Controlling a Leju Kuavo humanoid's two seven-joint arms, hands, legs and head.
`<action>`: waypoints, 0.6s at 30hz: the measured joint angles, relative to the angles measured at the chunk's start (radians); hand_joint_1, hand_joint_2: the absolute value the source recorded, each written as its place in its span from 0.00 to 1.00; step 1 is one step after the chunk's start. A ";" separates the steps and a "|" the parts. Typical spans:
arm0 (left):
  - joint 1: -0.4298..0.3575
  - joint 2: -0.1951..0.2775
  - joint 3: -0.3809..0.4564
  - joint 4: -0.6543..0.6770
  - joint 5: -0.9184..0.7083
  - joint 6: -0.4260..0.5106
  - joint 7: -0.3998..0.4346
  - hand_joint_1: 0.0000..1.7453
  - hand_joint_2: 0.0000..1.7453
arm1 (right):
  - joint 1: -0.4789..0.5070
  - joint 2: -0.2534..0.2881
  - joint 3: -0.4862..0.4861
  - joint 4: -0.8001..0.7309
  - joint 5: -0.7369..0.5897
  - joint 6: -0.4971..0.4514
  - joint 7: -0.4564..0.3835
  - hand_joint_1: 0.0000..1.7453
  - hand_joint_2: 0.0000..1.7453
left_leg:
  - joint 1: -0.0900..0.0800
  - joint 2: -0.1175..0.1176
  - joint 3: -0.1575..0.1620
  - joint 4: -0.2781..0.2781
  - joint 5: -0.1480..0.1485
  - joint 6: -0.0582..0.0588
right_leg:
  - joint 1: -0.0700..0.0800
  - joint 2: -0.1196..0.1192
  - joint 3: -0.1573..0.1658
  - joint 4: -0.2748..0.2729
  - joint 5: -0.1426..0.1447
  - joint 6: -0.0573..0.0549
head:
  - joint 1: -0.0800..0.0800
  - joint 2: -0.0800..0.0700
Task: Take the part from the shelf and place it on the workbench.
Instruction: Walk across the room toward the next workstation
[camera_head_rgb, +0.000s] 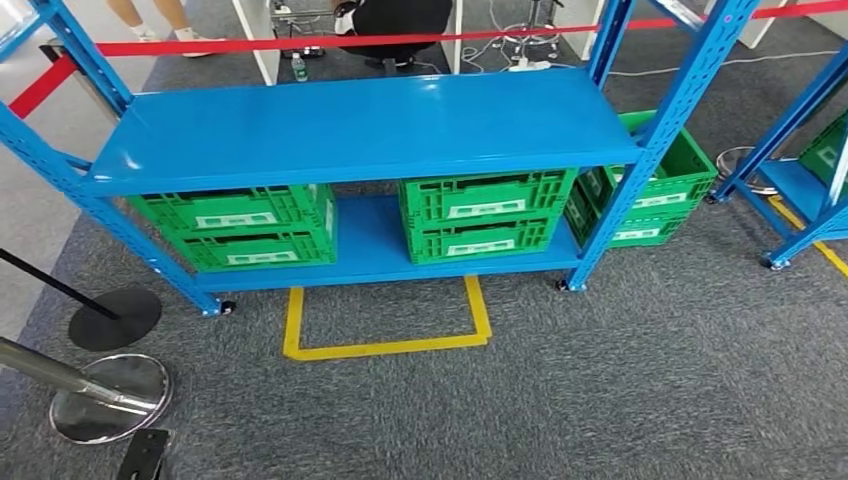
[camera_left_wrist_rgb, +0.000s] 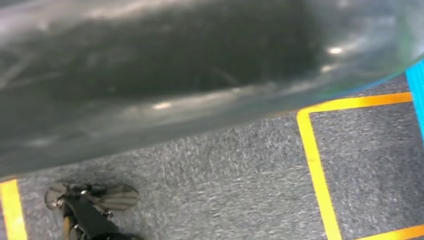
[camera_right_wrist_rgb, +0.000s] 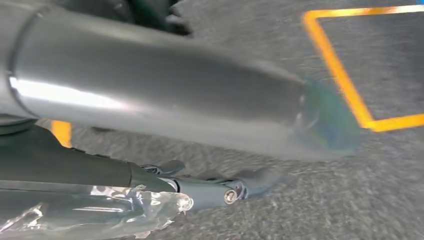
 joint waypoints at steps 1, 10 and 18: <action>0.002 0.000 0.000 0.000 0.000 0.000 0.000 0.00 0.00 | -0.001 0.000 -0.001 0.000 0.001 0.000 -0.001 0.00 0.00 | 0.002 -0.004 -0.001 -0.003 0.000 -0.004 | 0.001 -0.010 0.000 0.000 -0.001 -0.010 | -0.002 0.000; 0.002 -0.002 -0.001 -0.001 -0.001 -0.002 0.000 0.00 0.00 | -0.001 -0.002 -0.013 0.001 -0.010 0.005 -0.002 0.00 0.00 | -0.006 0.113 -0.170 0.226 -0.010 -0.010 | 0.015 -0.106 0.056 -0.009 -0.044 -0.044 | -0.017 0.000; 0.005 -0.002 -0.002 -0.006 -0.001 -0.005 0.000 0.00 0.00 | -0.016 -0.005 -0.027 0.007 -0.021 0.034 -0.002 0.00 0.00 | -0.014 0.121 -0.054 -0.010 0.060 0.021 | 0.022 -0.111 0.086 -0.015 -0.084 -0.015 | -0.015 0.000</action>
